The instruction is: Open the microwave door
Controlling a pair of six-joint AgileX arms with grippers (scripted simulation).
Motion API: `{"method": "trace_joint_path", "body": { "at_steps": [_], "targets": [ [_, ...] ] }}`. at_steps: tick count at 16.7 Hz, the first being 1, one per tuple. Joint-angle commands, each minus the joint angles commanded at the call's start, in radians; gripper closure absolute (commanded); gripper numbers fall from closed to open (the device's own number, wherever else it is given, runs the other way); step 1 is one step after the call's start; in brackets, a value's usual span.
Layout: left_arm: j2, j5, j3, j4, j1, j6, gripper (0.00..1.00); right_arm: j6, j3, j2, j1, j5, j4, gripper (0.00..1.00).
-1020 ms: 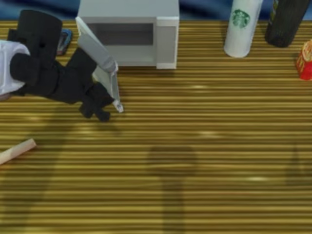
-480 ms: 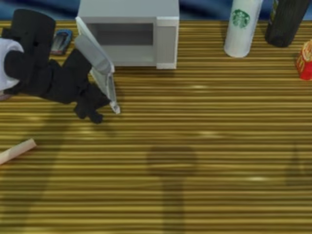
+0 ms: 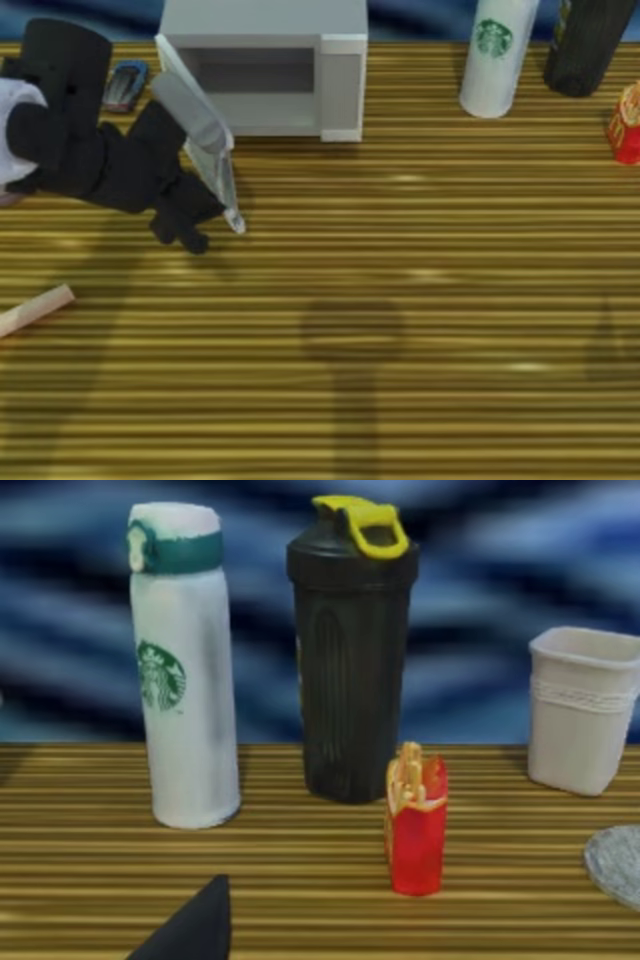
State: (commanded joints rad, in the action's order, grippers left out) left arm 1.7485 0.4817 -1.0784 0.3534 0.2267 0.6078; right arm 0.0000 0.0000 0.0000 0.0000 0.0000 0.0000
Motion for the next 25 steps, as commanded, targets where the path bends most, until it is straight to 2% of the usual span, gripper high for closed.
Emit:
{"method": "trace_joint_path", "body": {
  "at_steps": [17, 25],
  "targets": [
    [0.000, 0.000, 0.000, 0.000, 0.000, 0.000, 1.00, 0.000, 0.000, 0.000, 0.000, 0.000, 0.000, 0.00],
    [0.005, 0.038, -0.015, 0.039, -0.025, 0.072, 1.00, 0.000, 0.000, 0.000, 0.000, 0.000, 0.000, 0.00]
  ]
}}
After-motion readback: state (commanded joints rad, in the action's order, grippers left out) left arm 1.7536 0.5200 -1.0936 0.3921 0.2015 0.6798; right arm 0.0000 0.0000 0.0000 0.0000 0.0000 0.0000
